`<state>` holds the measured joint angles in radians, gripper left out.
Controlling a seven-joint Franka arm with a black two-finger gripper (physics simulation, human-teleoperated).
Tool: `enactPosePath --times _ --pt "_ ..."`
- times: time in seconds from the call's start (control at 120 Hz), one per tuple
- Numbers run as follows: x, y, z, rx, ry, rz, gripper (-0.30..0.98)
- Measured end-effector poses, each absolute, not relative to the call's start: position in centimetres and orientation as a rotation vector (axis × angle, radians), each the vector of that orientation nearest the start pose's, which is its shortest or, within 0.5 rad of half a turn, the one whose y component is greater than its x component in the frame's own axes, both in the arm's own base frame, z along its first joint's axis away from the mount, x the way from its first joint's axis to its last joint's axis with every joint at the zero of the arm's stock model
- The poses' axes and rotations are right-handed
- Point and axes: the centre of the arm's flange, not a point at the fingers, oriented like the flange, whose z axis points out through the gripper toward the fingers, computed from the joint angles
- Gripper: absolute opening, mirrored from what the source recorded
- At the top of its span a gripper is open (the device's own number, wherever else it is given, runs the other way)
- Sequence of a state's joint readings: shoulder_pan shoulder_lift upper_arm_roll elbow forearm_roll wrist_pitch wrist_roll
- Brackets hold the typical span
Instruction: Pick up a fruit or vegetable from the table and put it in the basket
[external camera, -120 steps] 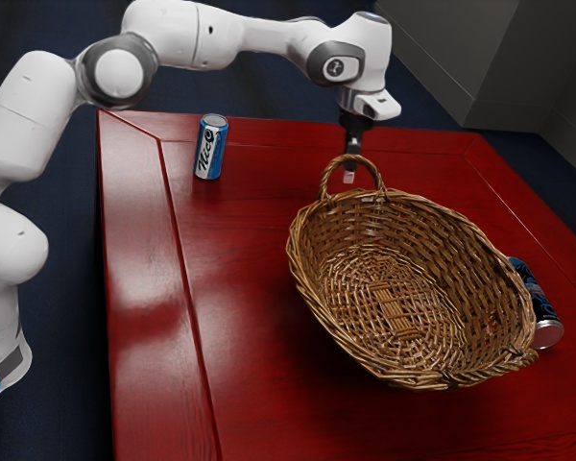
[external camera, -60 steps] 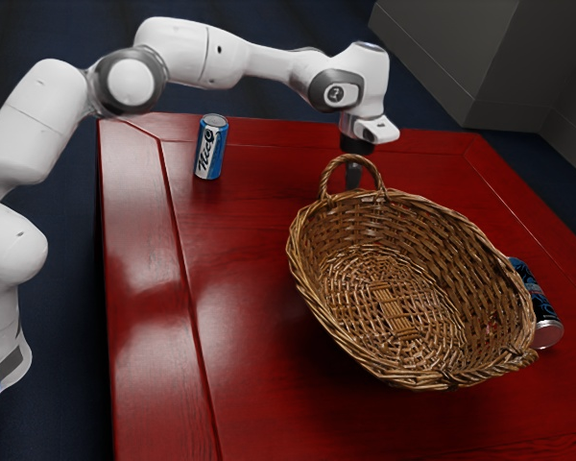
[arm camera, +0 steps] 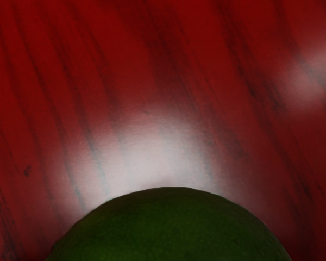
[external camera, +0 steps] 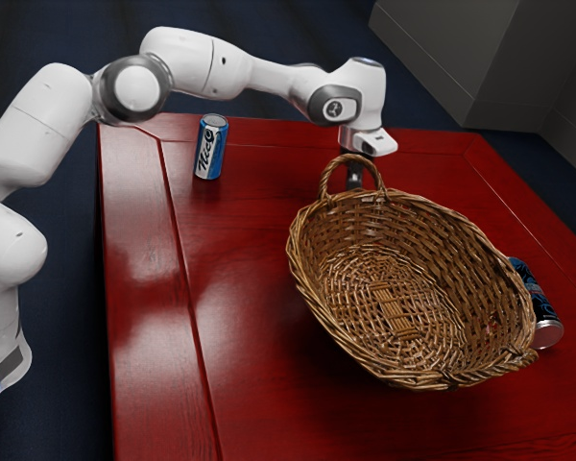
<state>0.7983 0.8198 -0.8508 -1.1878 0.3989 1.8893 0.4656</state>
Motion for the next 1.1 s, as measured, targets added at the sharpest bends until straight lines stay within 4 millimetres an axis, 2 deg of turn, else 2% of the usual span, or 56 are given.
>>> enactPosePath --times 0.125,0.267,0.35,0.475,0.542,0.608,0.692,0.767,0.817,0.9,0.942,1.008,1.058,1.1 --pt "72.4 18.2 40.7 -3.201 0.66 -0.265 0.42" --pt "72.4 18.1 41.3 -3.171 0.647 -0.264 0.35" --pt "71.6 17.3 43.8 -3.121 0.648 -0.263 0.35" --pt "67.3 18.3 47.5 -3.063 0.559 -0.172 0.35" --pt "65.8 18.4 50.3 -3.041 0.515 -0.153 0.34" --pt "64.7 17.0 54.0 -3.005 0.502 -0.156 0.34" --pt "63.4 13.4 60.1 -2.947 0.508 -0.178 0.35" --pt "63.1 8.0 64.8 -2.895 0.58 -0.212 0.35" --pt "63.0 3.5 66.6 -2.858 0.658 -0.22 0.36" --pt "62.6 -3.0 67.3 -2.812 0.766 -0.196 0.35" --pt "62.3 -5.3 67.3 -2.798 0.8 -0.184 0.35" --pt "62.5 -8.7 66.0 -2.804 0.874 -0.157 0.35" --pt "62.4 -12.7 65.1 -2.793 0.985 -0.154 0.34" --pt "62.2 -15.1 64.4 -2.787 1.046 -0.151 0.35"
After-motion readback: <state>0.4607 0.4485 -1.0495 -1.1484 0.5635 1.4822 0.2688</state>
